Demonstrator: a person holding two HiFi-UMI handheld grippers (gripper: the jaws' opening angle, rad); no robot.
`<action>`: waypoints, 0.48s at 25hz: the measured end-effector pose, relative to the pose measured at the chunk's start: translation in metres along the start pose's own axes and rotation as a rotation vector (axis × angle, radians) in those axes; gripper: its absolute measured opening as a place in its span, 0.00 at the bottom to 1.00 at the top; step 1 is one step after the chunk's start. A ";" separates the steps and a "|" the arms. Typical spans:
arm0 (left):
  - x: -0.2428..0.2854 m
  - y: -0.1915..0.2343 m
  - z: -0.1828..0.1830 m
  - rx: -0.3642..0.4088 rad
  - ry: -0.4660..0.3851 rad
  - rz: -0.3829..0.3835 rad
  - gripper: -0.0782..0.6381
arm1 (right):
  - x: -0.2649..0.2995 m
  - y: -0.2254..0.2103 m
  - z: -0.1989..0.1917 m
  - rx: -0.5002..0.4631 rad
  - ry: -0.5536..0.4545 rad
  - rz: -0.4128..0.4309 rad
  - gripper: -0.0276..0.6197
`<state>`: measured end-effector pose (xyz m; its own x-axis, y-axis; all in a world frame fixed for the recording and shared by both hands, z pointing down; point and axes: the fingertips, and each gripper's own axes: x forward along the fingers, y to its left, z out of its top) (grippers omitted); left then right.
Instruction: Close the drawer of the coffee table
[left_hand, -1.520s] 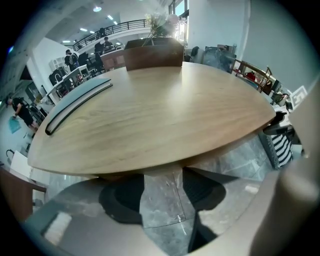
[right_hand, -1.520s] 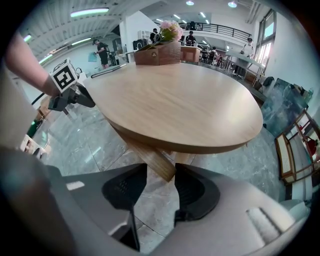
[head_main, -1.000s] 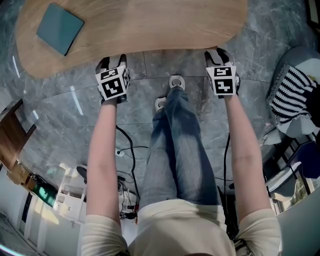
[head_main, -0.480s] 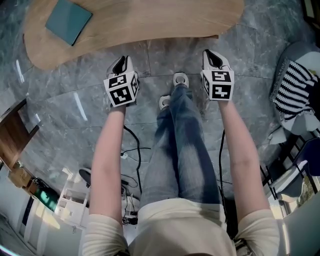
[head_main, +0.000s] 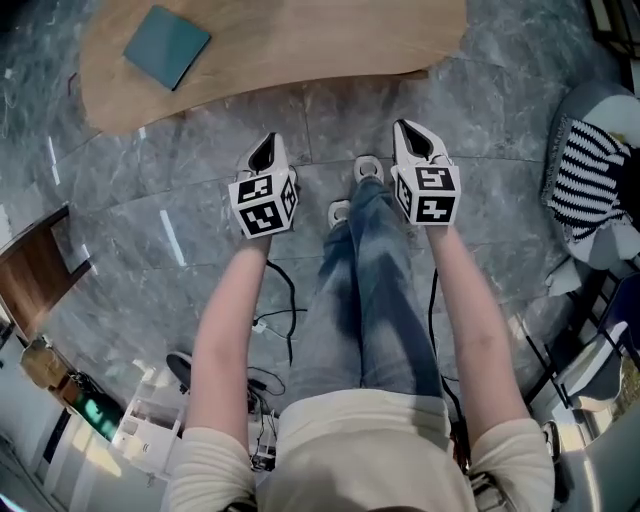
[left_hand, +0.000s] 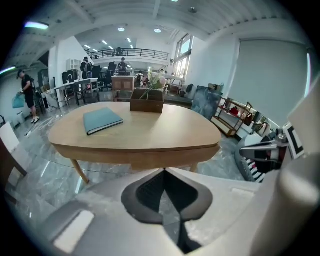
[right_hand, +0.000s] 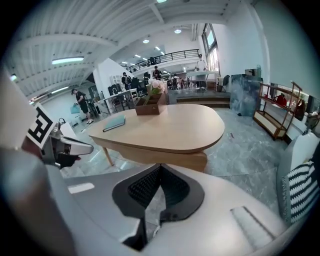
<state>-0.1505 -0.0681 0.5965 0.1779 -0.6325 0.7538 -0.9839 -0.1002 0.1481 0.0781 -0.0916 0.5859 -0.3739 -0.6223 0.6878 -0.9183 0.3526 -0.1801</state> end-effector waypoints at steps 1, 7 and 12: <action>-0.009 -0.007 0.001 0.004 -0.003 -0.011 0.11 | -0.009 0.004 0.003 0.004 -0.006 0.002 0.05; -0.073 -0.057 0.020 0.062 -0.043 -0.107 0.11 | -0.074 0.026 0.024 0.068 -0.061 0.034 0.05; -0.125 -0.082 0.036 -0.006 -0.067 -0.153 0.11 | -0.125 0.046 0.043 0.084 -0.099 0.053 0.04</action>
<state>-0.0932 -0.0081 0.4674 0.3239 -0.6599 0.6780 -0.9452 -0.1947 0.2620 0.0768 -0.0277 0.4617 -0.4295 -0.6717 0.6037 -0.9030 0.3295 -0.2758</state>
